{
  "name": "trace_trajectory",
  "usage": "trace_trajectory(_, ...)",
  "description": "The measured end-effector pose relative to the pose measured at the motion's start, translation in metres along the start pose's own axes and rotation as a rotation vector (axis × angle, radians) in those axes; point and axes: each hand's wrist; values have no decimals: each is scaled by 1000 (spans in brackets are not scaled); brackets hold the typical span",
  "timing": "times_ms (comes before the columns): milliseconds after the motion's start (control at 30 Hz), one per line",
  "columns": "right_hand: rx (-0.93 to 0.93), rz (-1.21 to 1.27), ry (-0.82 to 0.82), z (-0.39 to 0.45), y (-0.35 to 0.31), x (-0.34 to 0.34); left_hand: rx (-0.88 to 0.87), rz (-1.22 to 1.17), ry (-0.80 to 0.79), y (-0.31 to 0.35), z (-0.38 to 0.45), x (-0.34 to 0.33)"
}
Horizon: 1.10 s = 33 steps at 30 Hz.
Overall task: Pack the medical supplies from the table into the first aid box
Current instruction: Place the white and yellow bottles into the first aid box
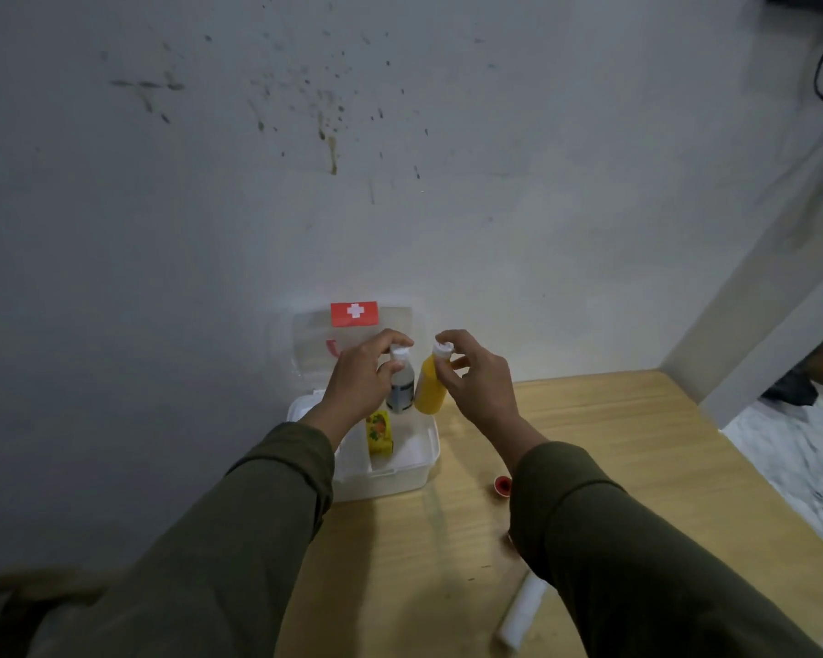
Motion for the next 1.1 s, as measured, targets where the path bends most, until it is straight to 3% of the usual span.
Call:
trace_trajectory(633,-33,-56,-124,-12,14,-29,35,-43,-282,-44,25,-29)
trace_trajectory(1100,50,-126,-212,-20,36,-53,31,36,-375,-68,21,-38)
Point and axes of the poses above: each hand's wrist, its own z-axis towards the middle knuckle, its own x-axis out of the back of the hand, y = z × x, and after that the axes turned 13 degrees about y, right-handed
